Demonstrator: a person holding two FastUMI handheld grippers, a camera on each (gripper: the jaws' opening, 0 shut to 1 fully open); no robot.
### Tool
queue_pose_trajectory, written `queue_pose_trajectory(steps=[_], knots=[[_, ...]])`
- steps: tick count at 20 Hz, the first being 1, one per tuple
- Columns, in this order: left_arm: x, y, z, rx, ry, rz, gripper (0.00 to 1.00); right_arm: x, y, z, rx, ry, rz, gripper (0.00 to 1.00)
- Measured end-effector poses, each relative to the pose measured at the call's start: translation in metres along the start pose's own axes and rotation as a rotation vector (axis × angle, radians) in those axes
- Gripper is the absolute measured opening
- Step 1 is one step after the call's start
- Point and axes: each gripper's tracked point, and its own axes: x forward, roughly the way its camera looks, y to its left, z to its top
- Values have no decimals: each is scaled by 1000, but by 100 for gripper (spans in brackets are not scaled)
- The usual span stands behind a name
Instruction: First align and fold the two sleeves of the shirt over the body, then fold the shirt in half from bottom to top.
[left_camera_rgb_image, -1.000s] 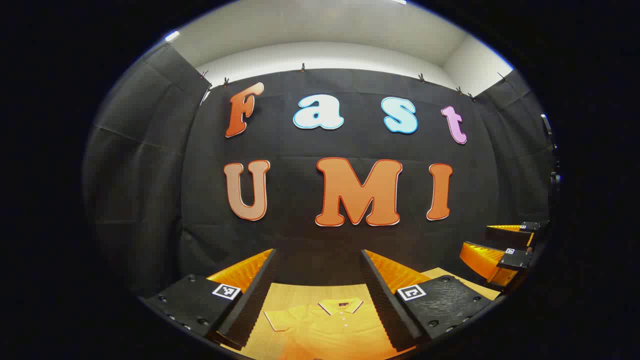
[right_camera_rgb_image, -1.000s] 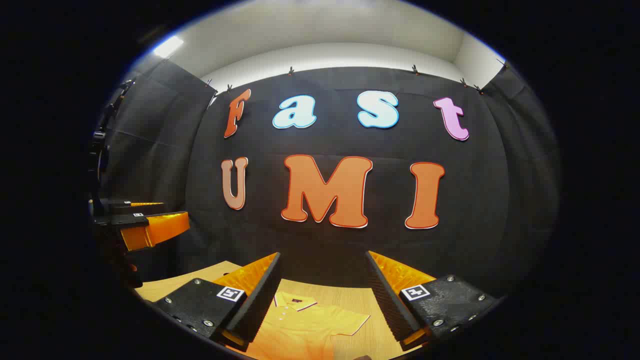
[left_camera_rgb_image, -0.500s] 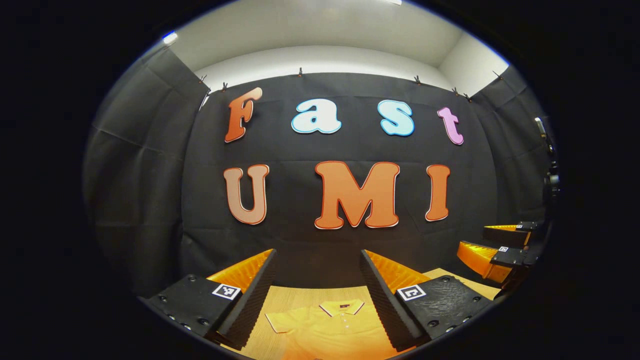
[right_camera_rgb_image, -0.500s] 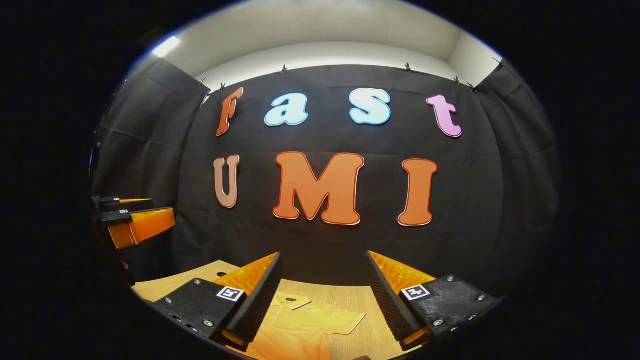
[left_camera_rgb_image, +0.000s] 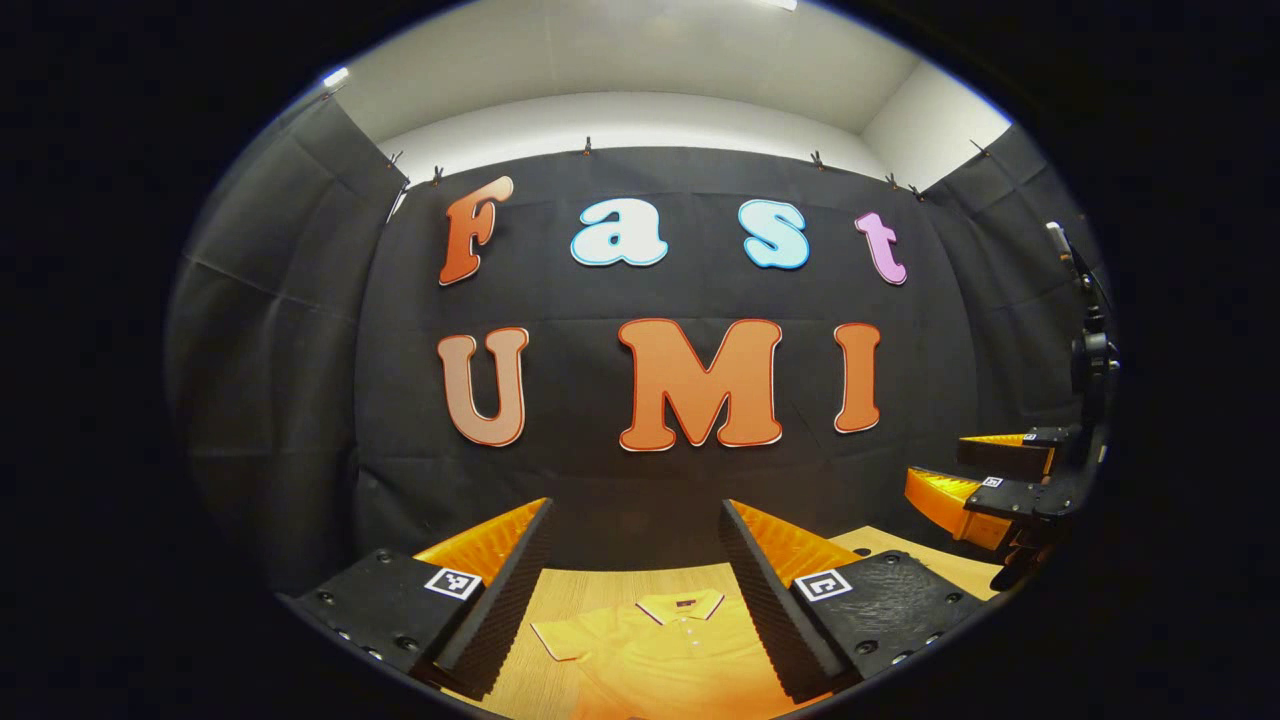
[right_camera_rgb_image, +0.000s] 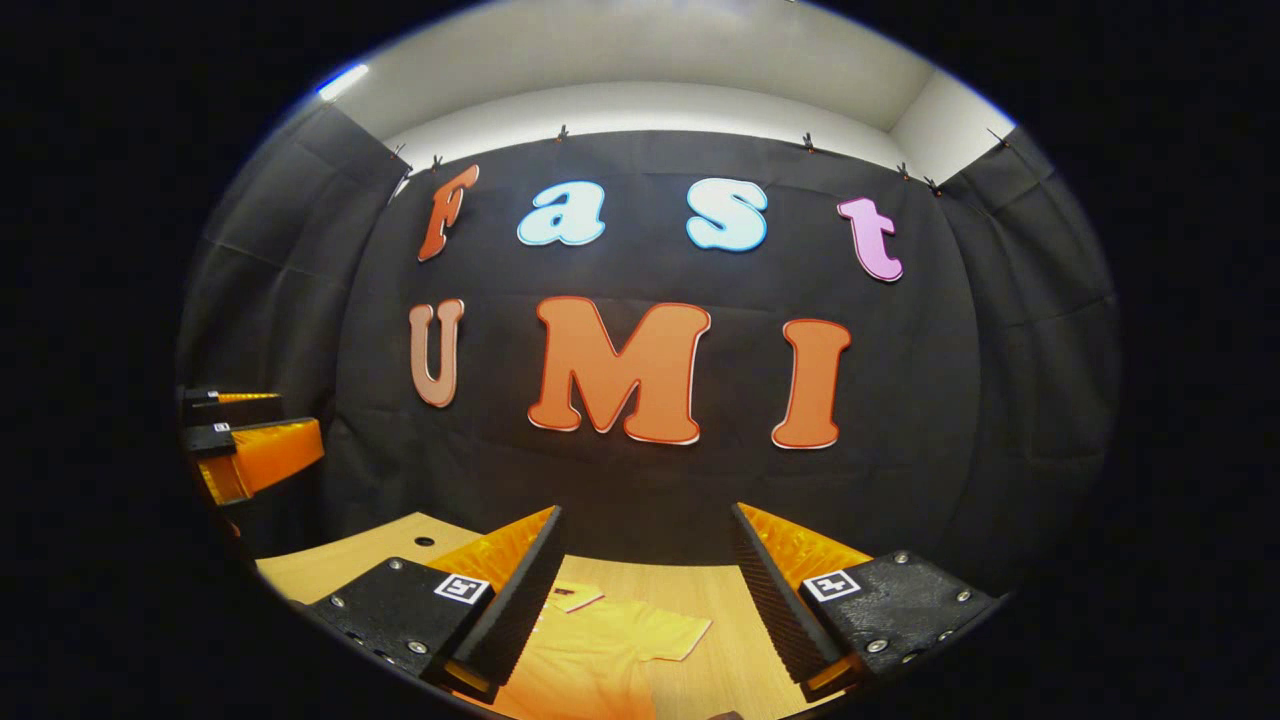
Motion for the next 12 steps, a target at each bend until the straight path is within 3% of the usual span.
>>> queue_pose_trajectory(steps=[7,12], knots=[[-27,36,-16,-28,29,-6,96,1,-12,-34,73,127,-96,98],[-34,60,-27,-22,61,35,98,20,-31,-70,19,247,-141,99]])
